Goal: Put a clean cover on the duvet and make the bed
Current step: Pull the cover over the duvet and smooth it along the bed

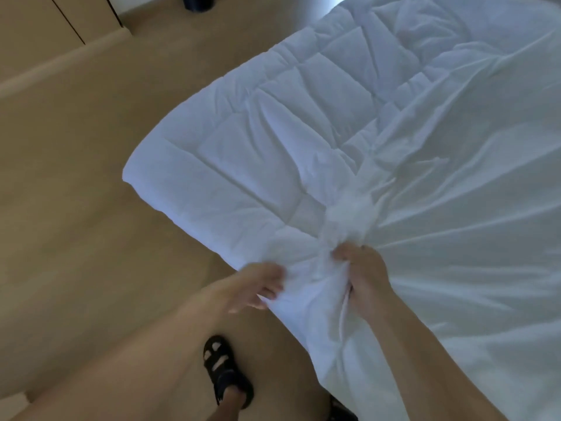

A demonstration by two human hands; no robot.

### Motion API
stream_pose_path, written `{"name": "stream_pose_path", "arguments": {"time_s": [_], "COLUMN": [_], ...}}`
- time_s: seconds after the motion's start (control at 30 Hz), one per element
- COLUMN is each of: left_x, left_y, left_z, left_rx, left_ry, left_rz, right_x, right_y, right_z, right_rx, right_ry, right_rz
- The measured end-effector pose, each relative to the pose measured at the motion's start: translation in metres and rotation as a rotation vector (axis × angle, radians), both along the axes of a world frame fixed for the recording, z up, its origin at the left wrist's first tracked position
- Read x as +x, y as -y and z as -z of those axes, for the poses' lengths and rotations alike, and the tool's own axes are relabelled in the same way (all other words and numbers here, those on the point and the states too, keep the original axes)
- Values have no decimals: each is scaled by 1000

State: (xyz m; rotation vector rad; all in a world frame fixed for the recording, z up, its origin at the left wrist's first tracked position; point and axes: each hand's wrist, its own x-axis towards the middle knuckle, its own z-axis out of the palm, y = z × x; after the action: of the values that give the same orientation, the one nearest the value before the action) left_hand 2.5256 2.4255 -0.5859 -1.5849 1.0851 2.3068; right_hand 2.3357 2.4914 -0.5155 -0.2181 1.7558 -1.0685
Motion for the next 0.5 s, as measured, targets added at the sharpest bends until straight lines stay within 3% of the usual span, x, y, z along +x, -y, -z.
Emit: {"name": "stream_pose_path", "arguments": {"time_s": [0.1,0.23,0.33,0.43,0.5], "left_x": [41,50,22,-26,-66], "left_y": [49,98,145,200,223], "left_z": [19,21,-21,-92,-132], "left_rx": [60,28,-239,-520,-699], "left_ry": [295,310,216,-77,-192], "left_rz": [-505,-813,-779,-743,-562], "right_x": [14,20,-3,-28,-31], "right_y": [-8,-34,-47,-55,-54], "right_z": [-6,0,15,13,3], "right_rx": [-168,-202,-71,190,351], "right_ry": [386,502,246,-201,-478], "right_rz": [243,341,500,678,674]}}
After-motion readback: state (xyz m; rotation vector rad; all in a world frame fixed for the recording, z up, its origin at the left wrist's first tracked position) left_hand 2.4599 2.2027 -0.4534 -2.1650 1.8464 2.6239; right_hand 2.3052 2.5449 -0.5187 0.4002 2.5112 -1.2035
